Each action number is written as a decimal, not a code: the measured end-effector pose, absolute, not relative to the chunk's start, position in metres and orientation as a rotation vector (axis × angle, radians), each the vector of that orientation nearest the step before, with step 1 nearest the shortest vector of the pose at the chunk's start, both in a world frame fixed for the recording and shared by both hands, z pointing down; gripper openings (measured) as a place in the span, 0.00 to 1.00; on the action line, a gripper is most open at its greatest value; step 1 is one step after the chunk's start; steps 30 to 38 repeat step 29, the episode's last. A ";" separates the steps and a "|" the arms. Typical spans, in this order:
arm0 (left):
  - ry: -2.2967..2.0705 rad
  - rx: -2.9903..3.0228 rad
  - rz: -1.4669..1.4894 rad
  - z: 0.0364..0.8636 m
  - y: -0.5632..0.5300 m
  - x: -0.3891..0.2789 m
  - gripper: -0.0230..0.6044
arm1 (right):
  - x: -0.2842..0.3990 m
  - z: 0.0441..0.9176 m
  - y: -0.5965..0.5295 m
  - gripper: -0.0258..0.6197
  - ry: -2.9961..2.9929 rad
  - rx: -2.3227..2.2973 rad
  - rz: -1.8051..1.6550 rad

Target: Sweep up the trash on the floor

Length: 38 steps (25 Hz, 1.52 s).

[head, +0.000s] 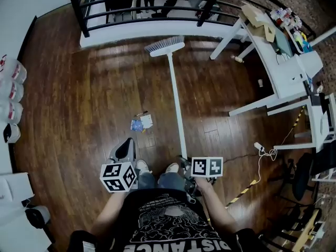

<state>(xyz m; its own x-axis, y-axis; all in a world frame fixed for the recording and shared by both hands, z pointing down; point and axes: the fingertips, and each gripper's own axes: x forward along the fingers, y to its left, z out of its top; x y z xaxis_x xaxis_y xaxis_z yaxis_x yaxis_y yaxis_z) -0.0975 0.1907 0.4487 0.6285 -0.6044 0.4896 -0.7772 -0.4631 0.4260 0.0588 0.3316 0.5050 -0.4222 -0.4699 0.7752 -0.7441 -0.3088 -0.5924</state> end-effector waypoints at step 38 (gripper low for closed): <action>-1.034 2.270 0.462 0.432 0.298 0.051 0.04 | 0.168 0.479 0.404 0.12 -1.827 1.540 1.662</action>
